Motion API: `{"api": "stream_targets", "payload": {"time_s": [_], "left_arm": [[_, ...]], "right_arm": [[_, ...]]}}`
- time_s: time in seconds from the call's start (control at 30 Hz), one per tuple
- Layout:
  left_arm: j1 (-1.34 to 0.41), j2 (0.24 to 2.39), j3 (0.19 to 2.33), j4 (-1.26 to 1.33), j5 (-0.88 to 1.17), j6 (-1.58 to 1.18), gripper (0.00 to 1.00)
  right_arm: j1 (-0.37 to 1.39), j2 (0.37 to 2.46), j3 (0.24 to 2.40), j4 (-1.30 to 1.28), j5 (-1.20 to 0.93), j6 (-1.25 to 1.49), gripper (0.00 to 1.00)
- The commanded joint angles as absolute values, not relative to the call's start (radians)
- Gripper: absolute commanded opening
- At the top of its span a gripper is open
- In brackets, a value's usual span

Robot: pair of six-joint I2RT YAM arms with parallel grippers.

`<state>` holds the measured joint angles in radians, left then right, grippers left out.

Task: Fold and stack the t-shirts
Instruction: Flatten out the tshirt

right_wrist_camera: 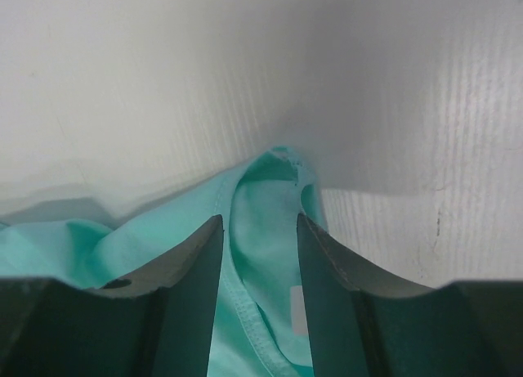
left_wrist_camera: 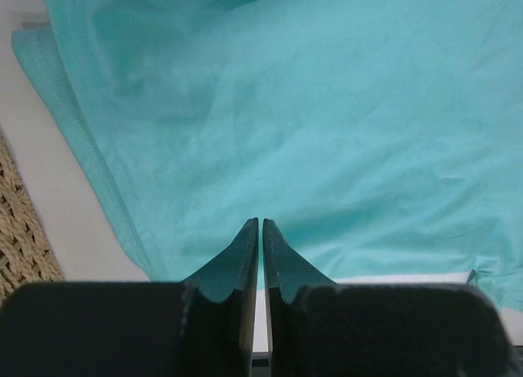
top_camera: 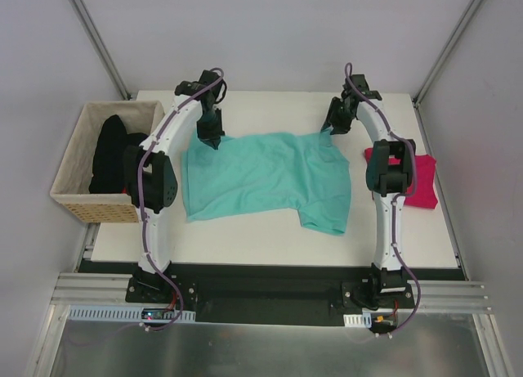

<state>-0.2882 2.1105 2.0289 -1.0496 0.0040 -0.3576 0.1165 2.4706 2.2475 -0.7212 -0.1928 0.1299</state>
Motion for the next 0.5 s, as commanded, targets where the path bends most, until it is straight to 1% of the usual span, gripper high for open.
{"api": "stream_targets", "payload": {"time_s": [0.0,0.17,0.47], "left_arm": [[-0.293,2.037,2.023,-1.092,0.012,-0.379,0.05],[-0.293,2.042,2.029,-1.101,0.005,-0.368,0.05],[-0.293,2.054,2.031,-1.111,0.005,-0.364,0.04]], "right_arm": [[0.086,2.464,2.316,-0.678,-0.186,0.15,0.44],[0.075,2.459,2.31,-0.673,-0.175,0.155,0.4],[0.072,2.456,2.284,-0.657,-0.202,0.178,0.41]]}}
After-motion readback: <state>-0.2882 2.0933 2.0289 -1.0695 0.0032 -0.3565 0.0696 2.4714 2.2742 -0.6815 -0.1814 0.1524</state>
